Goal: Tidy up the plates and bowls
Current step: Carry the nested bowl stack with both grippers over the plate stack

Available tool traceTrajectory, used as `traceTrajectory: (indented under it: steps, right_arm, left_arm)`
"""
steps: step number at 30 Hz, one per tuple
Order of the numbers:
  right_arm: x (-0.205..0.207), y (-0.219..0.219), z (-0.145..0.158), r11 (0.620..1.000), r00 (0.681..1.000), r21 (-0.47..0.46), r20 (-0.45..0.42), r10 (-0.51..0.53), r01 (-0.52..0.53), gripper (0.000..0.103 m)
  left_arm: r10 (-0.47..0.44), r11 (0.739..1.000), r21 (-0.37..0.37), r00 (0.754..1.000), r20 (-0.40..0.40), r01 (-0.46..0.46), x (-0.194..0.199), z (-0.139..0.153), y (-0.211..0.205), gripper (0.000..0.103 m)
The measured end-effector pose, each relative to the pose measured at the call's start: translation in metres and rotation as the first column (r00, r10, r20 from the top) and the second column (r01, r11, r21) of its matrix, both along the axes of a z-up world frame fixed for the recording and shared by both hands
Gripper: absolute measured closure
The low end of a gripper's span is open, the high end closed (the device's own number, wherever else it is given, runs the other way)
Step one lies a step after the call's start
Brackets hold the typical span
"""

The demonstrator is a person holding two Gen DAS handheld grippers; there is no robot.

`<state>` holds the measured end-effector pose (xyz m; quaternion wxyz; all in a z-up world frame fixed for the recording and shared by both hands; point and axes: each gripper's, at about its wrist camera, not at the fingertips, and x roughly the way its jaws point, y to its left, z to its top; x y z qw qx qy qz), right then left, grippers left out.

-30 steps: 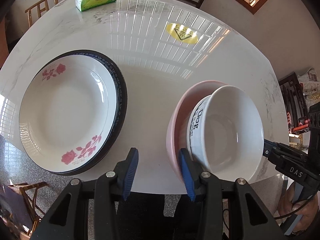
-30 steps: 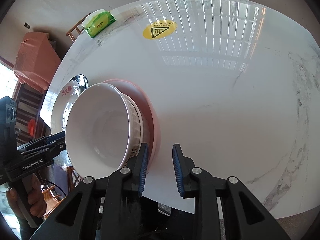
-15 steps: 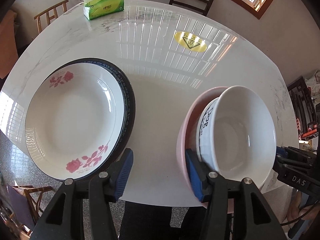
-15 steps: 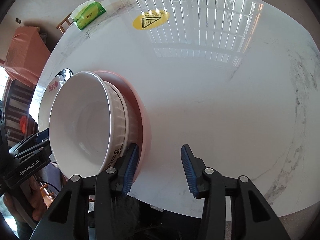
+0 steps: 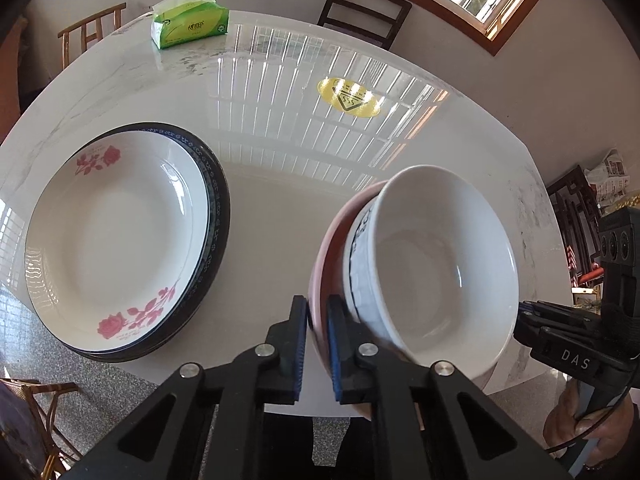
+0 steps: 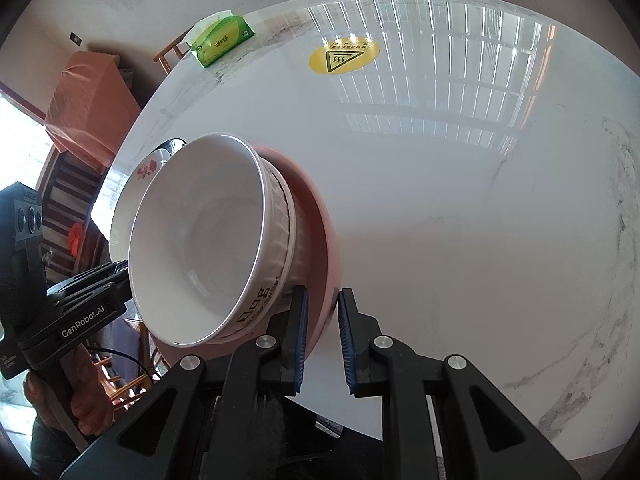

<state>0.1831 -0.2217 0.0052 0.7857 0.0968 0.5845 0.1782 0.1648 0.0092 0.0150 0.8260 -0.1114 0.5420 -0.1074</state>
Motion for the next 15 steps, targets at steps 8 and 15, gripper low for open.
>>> traceTrajectory:
  steps: [8,15]
  right_arm:
    - [-0.003,-0.008,-0.006,0.996,0.999,0.081,0.008,-0.038,0.038,0.086]
    - [-0.004,-0.014,-0.011,0.993,0.999,0.11,0.003,-0.053,0.053,0.086]
  left_arm:
    - [0.017,0.999,0.03,0.996,0.089,-0.019,-0.008,0.003,-0.007,0.094]
    - [0.007,0.997,0.078,0.988,0.151,-0.019,-0.01,0.01,-0.017,0.095]
